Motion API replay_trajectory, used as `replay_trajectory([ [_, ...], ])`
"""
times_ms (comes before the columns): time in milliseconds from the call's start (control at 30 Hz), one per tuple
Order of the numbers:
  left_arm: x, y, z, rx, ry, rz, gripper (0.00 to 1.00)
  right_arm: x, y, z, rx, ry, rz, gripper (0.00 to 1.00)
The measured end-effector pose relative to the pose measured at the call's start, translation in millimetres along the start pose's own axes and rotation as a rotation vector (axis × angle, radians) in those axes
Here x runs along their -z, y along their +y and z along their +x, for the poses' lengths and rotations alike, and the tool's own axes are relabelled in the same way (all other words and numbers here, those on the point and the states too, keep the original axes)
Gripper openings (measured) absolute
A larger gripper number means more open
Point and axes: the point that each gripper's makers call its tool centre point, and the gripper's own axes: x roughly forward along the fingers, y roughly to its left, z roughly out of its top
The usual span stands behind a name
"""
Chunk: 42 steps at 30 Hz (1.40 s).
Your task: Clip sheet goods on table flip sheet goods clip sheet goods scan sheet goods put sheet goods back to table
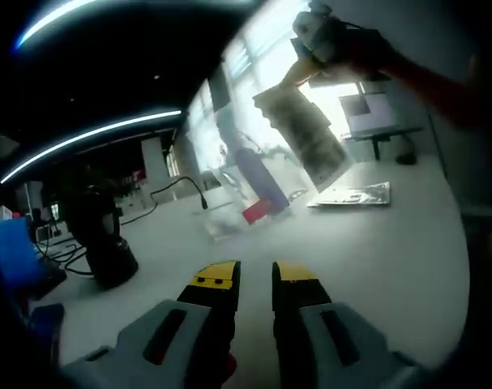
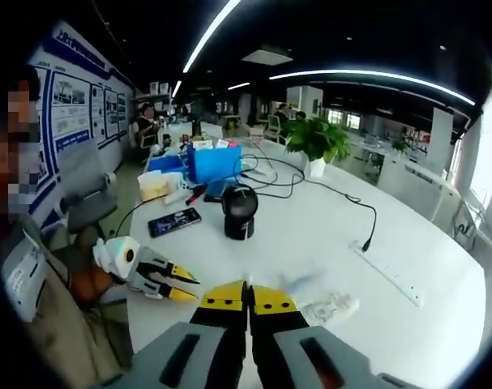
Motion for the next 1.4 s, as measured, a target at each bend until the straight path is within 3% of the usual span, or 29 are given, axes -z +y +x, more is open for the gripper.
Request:
replay_trajectory([
  [267,-0.1,-0.3,0.0,0.0,0.0,0.003,0.08,-8.7,-0.7,18.9,0.035,-0.026,-0.025,0.0],
  [500,-0.1,-0.1,-0.4,-0.002,0.002,0.004,0.08,-13.8,-10.0,32.9,0.067,-0.052,0.013,0.0],
  [900,-0.3,0.7,-0.1,-0.004,0.002,0.001,0.08,-28.8,-50.1,56.8,0.167,-0.119,0.087,0.0],
  [1400,-0.1,0.7,0.2,-0.005,0.004,0.002,0.08,-33.9,-67.4,92.6,0.248,-0.164,0.122,0.0],
])
